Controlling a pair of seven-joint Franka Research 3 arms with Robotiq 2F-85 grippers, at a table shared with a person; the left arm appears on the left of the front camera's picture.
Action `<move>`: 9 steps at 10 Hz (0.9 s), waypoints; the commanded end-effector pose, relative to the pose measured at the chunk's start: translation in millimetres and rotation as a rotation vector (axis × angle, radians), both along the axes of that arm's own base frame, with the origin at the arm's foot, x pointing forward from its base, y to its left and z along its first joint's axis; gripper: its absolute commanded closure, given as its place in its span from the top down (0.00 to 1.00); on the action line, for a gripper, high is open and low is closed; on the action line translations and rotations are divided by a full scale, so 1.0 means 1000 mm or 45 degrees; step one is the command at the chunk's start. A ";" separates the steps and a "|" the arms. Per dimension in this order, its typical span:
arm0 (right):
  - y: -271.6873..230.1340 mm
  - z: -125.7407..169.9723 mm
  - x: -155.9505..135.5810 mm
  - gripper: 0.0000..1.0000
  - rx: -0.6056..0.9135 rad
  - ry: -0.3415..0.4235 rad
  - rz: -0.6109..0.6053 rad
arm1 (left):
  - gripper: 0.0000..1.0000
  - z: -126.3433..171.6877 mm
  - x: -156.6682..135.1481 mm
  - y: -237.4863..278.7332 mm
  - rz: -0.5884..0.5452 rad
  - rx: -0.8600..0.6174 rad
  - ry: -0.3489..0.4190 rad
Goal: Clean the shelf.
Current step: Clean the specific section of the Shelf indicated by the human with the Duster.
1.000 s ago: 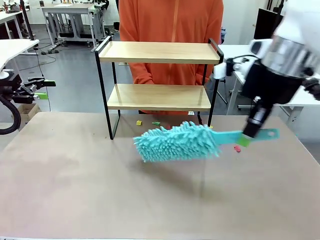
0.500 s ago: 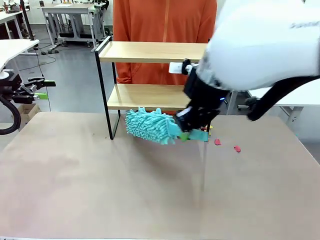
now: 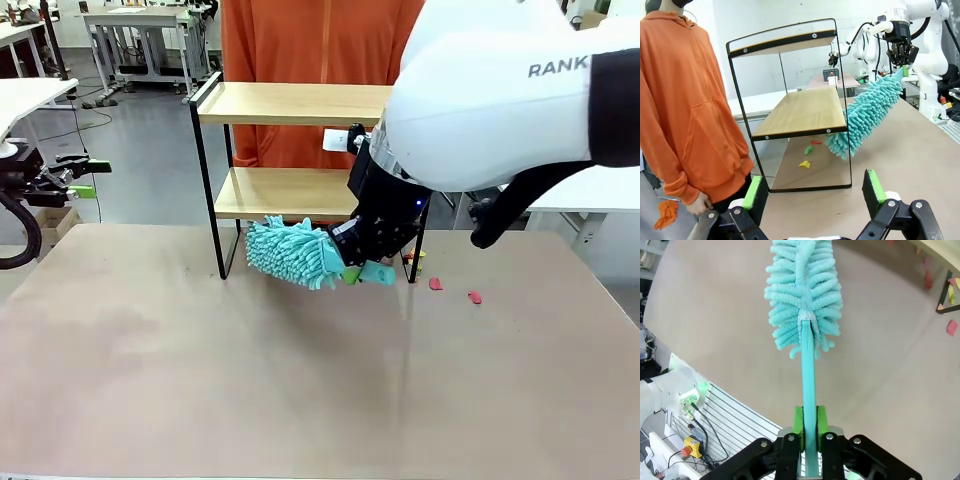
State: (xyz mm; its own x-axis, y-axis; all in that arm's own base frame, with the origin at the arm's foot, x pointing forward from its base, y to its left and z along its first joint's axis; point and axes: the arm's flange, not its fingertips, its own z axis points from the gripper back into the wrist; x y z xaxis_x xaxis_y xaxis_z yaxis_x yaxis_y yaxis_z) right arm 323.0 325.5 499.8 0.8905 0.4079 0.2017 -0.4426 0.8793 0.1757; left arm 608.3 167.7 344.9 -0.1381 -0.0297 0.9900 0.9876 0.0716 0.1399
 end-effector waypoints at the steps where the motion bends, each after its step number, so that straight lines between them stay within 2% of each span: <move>1: -0.008 0.001 -0.003 0.13 -0.006 -0.017 0.019 | 1.00 0.003 -0.002 -0.003 -0.009 0.012 0.002; 2: 0.000 0.000 0.000 0.13 0.000 0.000 0.000 | 1.00 0.003 -0.002 -0.003 -0.009 0.012 0.002; 3: 0.024 -0.008 0.004 0.13 -0.031 -0.025 -0.096 | 1.00 0.003 -0.002 -0.003 -0.009 0.012 0.002; 5: 0.062 -0.021 0.007 0.13 -0.086 -0.119 -0.242 | 1.00 0.003 -0.002 -0.003 -0.009 0.012 0.002; 9: 0.133 -0.068 0.032 0.13 -0.147 -0.194 -0.322 | 1.00 0.003 -0.002 -0.003 -0.009 0.012 0.002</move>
State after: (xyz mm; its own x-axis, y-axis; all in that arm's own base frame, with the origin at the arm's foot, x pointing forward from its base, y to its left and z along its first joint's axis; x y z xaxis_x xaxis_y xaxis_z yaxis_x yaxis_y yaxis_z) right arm 333.4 425.6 440.3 0.9289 0.2343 0.2869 -0.2610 0.9636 0.0578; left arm 608.3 167.7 345.0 -0.1382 -0.0297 0.9900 0.9876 0.0715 0.1400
